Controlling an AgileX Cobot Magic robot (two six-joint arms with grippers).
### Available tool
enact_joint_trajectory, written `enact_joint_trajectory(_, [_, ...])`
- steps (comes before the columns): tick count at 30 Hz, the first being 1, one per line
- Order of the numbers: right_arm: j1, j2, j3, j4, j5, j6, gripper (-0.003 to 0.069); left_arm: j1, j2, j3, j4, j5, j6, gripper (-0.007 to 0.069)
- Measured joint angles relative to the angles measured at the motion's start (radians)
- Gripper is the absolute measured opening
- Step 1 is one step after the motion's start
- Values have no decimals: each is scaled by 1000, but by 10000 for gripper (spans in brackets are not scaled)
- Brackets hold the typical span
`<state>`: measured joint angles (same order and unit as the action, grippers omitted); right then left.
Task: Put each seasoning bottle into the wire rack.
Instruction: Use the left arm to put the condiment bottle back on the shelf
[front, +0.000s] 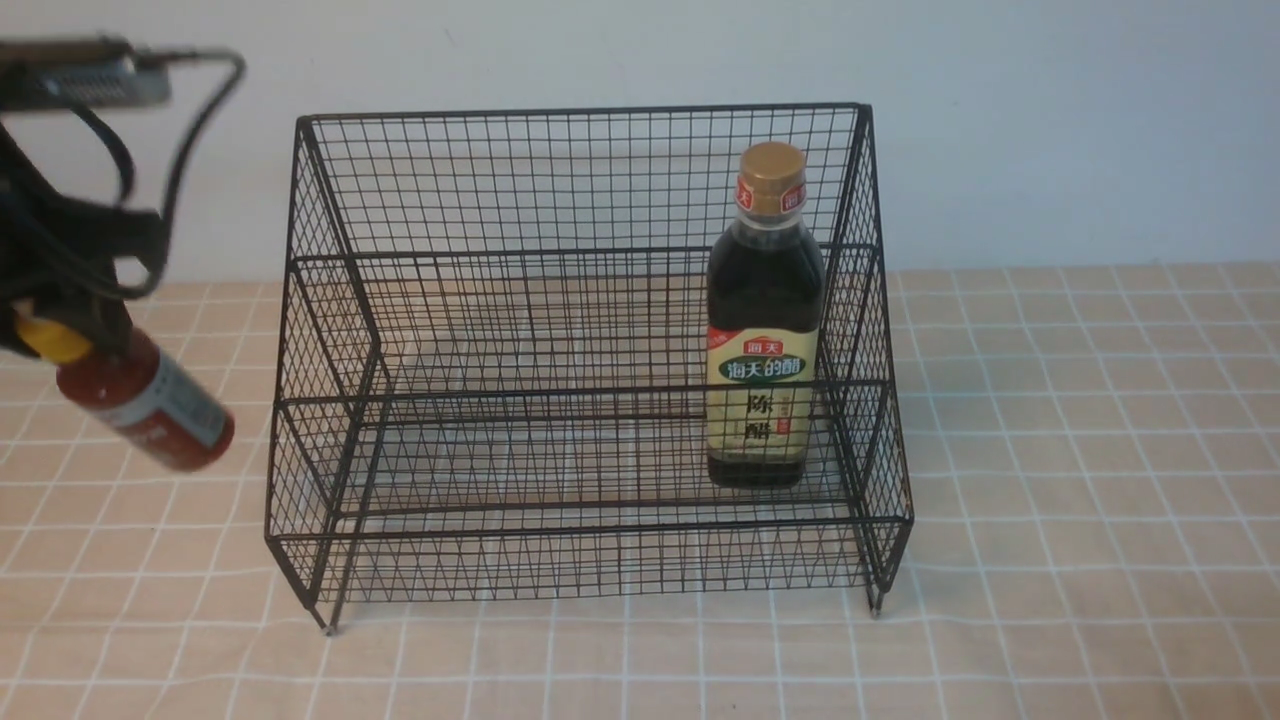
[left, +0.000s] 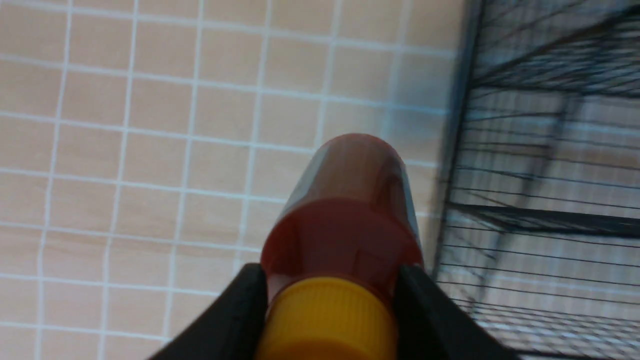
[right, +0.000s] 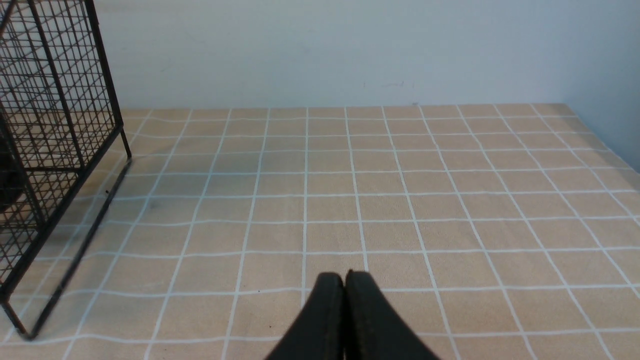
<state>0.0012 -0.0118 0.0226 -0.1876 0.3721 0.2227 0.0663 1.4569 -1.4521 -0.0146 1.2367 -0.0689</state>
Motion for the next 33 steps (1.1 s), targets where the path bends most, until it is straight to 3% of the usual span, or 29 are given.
enact_joint_trajectory(12, [0,0,0,0,0,0,-13,-25,-196,0,-217,42,12,287])
enact_joint_trajectory(21, [0,0,0,0,0,0,-13,-277,-77,0,-104,42,-36,287])
enact_joint_trajectory(33, [0,0,0,0,0,0,-13,-315,130,2,-39,17,-97,287])
